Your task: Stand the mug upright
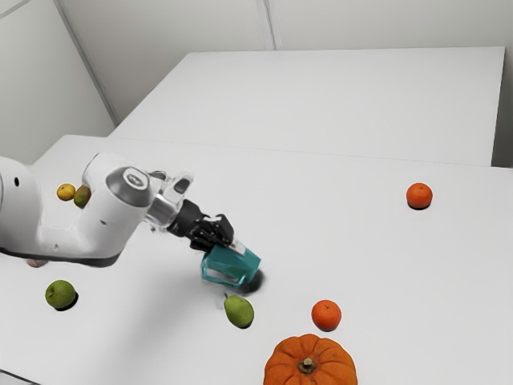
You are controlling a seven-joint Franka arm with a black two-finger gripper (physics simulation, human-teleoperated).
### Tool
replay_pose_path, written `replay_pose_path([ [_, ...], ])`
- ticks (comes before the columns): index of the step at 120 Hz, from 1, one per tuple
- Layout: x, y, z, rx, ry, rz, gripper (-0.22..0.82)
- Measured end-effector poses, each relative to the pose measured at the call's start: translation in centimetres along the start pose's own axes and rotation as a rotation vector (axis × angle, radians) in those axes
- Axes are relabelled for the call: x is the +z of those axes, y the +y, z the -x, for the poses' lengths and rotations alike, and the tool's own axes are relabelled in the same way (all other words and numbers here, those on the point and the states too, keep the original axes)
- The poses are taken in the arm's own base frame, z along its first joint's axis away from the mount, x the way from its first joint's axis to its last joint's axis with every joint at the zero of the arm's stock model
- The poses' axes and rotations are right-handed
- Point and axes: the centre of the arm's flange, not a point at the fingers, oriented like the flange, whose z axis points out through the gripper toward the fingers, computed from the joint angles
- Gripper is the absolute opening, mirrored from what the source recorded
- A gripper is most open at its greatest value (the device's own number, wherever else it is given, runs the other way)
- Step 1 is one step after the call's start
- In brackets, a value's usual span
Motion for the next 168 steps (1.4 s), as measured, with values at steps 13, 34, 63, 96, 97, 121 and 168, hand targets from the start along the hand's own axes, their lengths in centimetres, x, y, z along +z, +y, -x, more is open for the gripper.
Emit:
replay_pose_path([
  [13,-2.2,1.4,-1.5,0.130,-0.008,-0.101,-0.14],
  [34,-4.3,3.2,-3.0,0.321,-0.067,-0.319,-0.14],
  [63,-4.1,3.9,-3.3,0.445,-0.147,-0.549,-0.14],
  [96,-3.6,2.7,-3.6,0.450,-0.179,-0.731,-0.14],
  [97,-3.6,2.7,-3.6,0.449,-0.178,-0.734,-0.14],
  [121,-3.5,1.5,-4.3,0.405,-0.149,-0.787,-0.14],
  [168,-1.8,-1.3,-6.4,0.328,-0.125,-0.841,-0.14],
])
